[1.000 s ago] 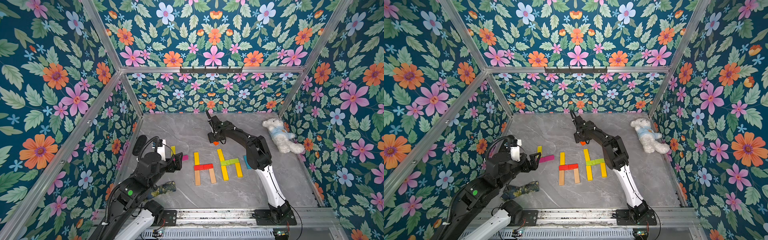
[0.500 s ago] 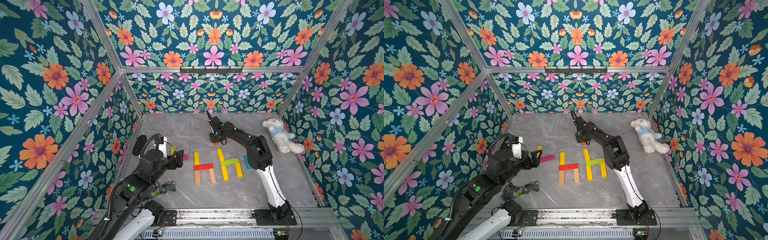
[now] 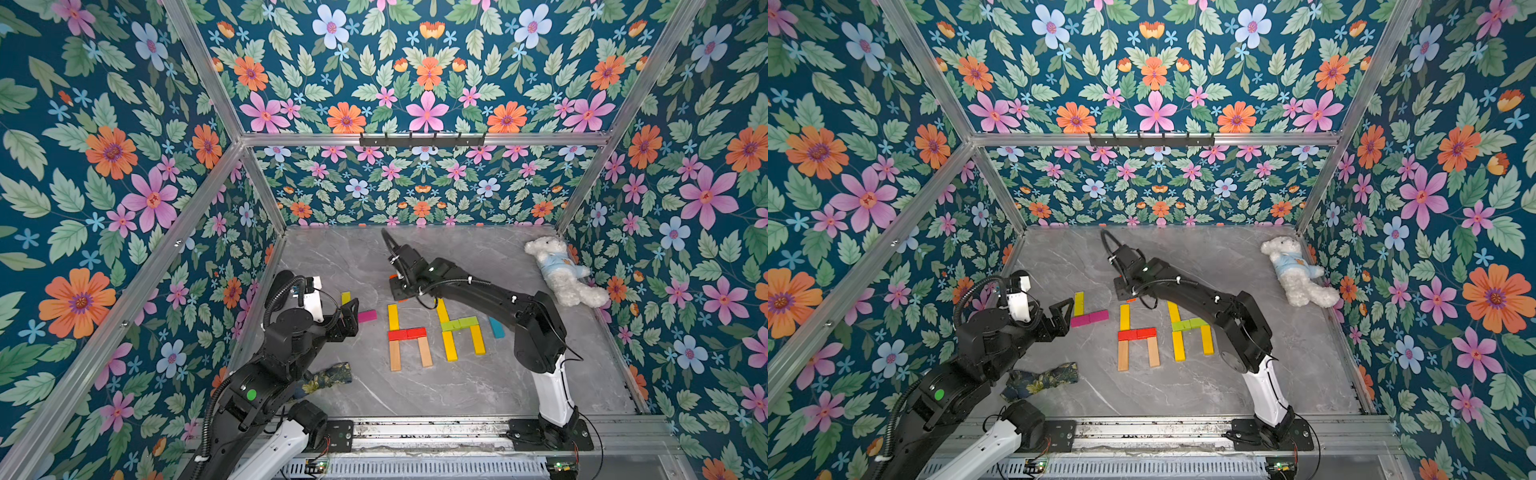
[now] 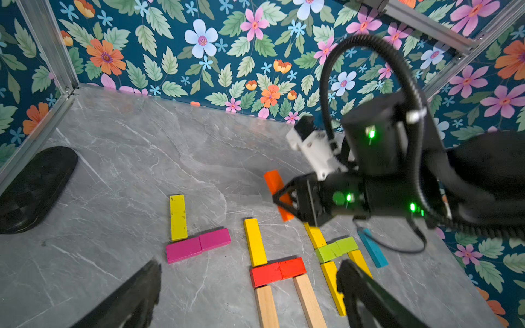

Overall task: Assemble the letter h with building blocks
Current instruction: Pick up the building block from the center of the board, then assemble the building block at the center of the board.

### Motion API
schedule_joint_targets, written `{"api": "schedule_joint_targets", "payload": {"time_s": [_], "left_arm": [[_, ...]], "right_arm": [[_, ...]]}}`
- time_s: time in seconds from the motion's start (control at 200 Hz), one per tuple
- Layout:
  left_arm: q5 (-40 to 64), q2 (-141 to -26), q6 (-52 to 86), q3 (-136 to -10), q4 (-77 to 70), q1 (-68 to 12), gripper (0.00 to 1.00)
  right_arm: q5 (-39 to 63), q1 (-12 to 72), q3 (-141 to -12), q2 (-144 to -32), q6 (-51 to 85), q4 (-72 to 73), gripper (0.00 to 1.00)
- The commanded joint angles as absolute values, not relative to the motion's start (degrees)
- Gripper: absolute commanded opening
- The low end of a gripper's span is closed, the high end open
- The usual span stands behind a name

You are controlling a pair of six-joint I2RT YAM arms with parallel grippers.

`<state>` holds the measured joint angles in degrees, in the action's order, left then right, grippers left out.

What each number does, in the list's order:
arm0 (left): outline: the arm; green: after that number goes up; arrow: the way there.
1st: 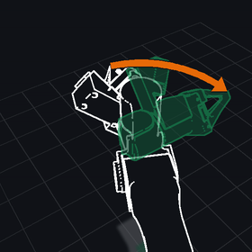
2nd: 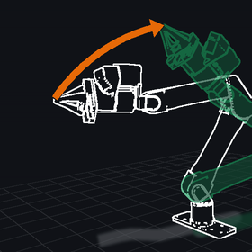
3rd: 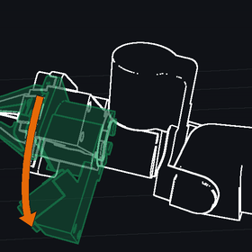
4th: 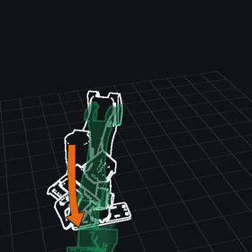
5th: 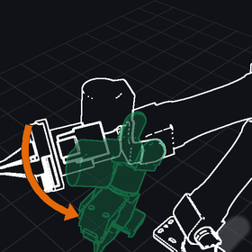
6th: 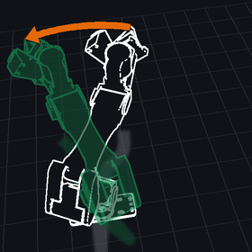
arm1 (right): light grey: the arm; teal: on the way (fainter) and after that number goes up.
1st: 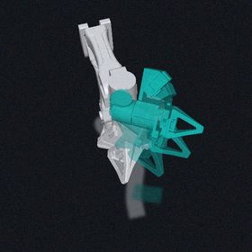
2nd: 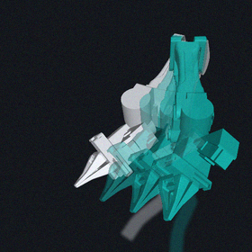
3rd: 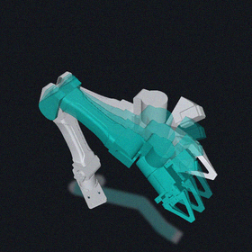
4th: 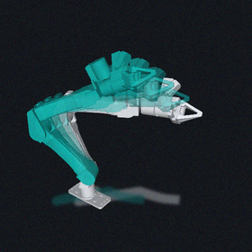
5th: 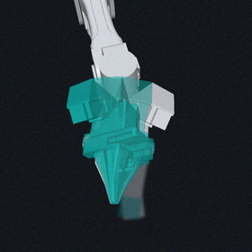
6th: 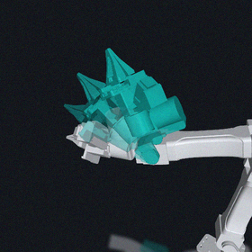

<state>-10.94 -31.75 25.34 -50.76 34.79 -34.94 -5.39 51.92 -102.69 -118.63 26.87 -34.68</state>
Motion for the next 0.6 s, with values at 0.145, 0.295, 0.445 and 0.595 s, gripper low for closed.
{"api": "schedule_joint_targets", "payload": {"time_s": [0.145, 0.295, 0.445, 0.595], "left_arm": [[-12.2, -30.3, 25.9, -50.3, 33.6, -34.9, 0.99], [-14.5, -28.9, 27.0, -51.1, 34.7, -34.9, 0.99], [-14.2, -27.0, 27.0, -52.6, 35.7, -34.9, 0.99], [-14.7, -25.4, 27.2, -53.3, 36.2, -34.9, 0.99]], "right_arm": [[-7.7, 64.6, -104.5, -125.5, 39.6, -32.9, 0.05], [-6.7, 67.0, -107.0, -130.7, 43.2, -30.7, 0.05], [-7.8, 68.4, -112.8, -135.8, 45.0, -33.4, 0.04], [-8.8, 68.7, -113.9, -138.2, 48.3, -35.0, 0.01]]}}
